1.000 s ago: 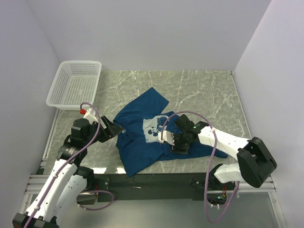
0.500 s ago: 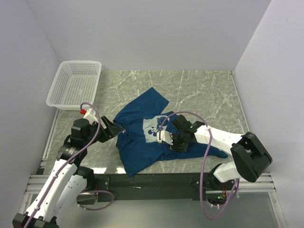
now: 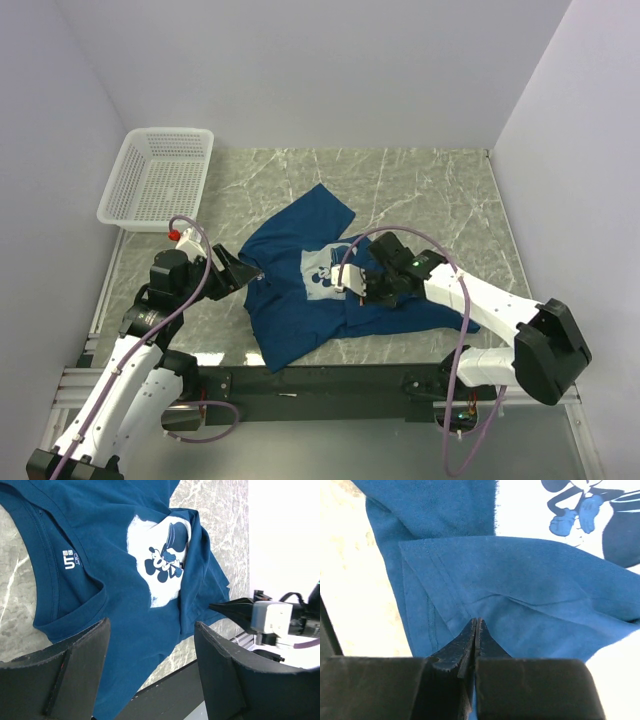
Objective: Fold and stack the t-shirts
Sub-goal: Flatten the tshirt out
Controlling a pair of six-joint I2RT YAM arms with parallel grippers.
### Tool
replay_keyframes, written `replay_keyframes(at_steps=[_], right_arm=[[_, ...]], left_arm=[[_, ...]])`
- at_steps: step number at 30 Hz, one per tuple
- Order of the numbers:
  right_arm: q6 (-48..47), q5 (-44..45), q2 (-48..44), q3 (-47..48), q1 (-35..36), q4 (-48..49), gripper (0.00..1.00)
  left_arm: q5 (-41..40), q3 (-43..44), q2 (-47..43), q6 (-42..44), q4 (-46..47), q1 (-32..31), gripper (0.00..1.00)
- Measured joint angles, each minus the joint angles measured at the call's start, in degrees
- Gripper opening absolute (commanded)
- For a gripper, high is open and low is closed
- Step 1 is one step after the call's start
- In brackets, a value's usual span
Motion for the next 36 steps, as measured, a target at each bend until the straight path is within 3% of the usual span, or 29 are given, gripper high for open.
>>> replay_keyframes(at_steps=[2,7,8,16,24,27,32,36], right_arm=[[0.04,-0.11,-0.68,0.83,-0.13,-0.83,0.01],[0.04,-1.03,0.20,2.12,-0.15,-3.56,0.29],[0.26,-1.05,1.01,2.08,-0.15,-3.67,0.38],[3.98,-0.68,7.34,0.85,-0.15,-1.81,0.42],[5.57,0.09,11.63,0.85,-0.15,0.09,0.35],[5.81,0.37,12.15,0.74,-0.15,0.26,0.28],[5.95,0.50,12.15,0.68,-0.15,0.46,0.00],[5.99,0.28,12.00,0.68,-0.28,0.33,0.00]], left_arm=[[0.00,0.00,-0.04,0.00,0.00,0.00,0.74],[0.02,0.00,-0.02,0.00,0.00,0.00,0.73],[0.02,0.00,-0.02,0.00,0.00,0.00,0.73],[0.02,0.00,-0.02,0.00,0.00,0.00,0.73],[0.02,0.00,-0.02,0.00,0.00,0.00,0.74],[0.02,0.00,-0.02,0.00,0.00,0.00,0.74],[0.02,0.00,-0.02,0.00,0.00,0.00,0.74],[0.02,0.00,-0.02,0.00,0.00,0.00,0.74]])
